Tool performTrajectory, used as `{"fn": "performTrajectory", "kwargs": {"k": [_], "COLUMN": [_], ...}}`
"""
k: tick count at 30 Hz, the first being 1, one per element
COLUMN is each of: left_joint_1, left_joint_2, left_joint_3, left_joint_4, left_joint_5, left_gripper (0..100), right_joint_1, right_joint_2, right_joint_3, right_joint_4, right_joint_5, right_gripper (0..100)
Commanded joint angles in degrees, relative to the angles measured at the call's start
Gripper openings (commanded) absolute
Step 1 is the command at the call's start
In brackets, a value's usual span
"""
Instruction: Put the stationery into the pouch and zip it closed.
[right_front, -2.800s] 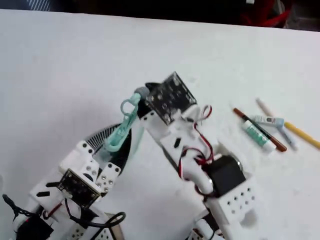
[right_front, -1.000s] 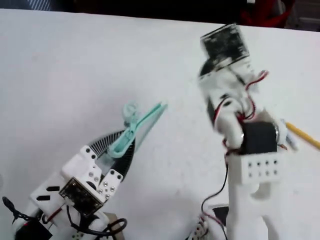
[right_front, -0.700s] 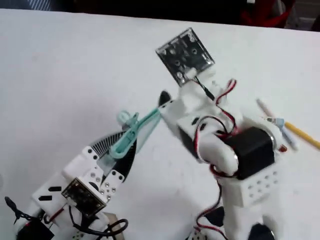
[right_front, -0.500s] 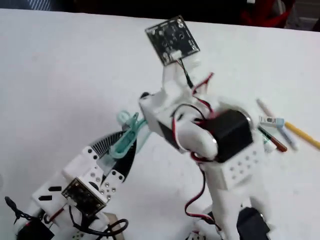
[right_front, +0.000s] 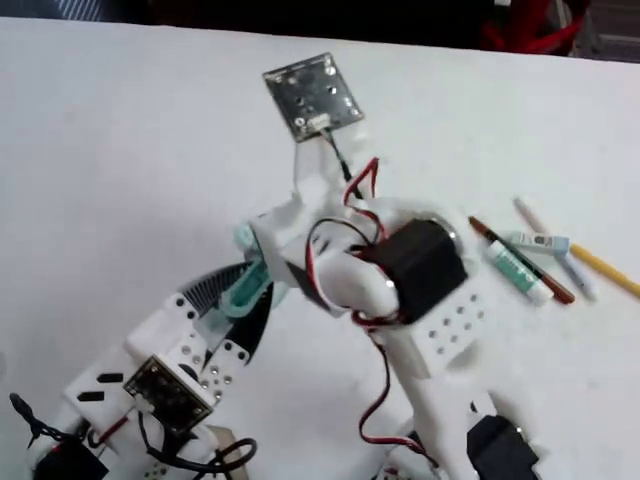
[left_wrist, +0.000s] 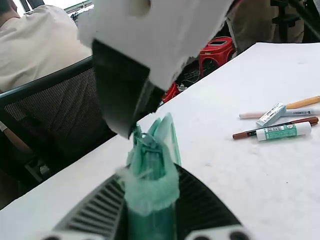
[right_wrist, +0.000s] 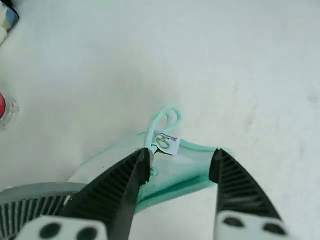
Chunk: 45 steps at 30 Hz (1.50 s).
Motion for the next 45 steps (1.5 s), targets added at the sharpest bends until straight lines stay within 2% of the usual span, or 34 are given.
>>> {"fn": "performTrajectory", "kwargs": {"k": [1, 6, 12, 15, 25, 34, 36, 38, 45], "left_joint_1": [0.31, 0.31, 0.31, 0.31, 0.31, 0.31, 0.31, 0.31, 0.31], "left_joint_2": [-0.13, -0.13, -0.13, -0.13, -0.13, -0.13, -0.13, -0.13, -0.13], "left_joint_3": [1.32, 4.48, 4.4, 4.48, 4.48, 4.66, 4.66, 4.66, 4.66], "left_joint_4": [-1.05, -4.22, -4.13, -4.13, -4.13, -4.13, -4.13, -4.13, -4.13], "left_joint_5": [-0.88, -0.88, -0.88, -0.88, -0.88, -0.88, -0.88, -0.88, -0.88], "left_gripper": [2, 2, 2, 2, 2, 2, 2, 2, 2], "right_joint_1": [-2.86, -5.41, -5.23, -2.95, -2.24, -2.24, -2.24, -2.24, -1.98], "right_joint_2": [-2.77, -5.85, -8.04, -8.04, -7.16, 1.89, 1.8, 1.71, -2.86], "right_joint_3": [1.32, 1.32, 1.32, 1.58, 3.25, 1.85, 1.05, -0.18, -0.88], "right_joint_4": [0.31, 0.22, 0.13, 0.13, 0.04, 0.04, 0.04, 0.04, 0.04], "right_joint_5": [-0.35, -0.09, 3.96, 5.71, 5.45, 3.34, 3.25, 3.52, 3.52], "right_gripper": [17.3, 9.0, 12.5, 14.9, 15.1, 14.7, 11.1, 2.0, 1.9]}}
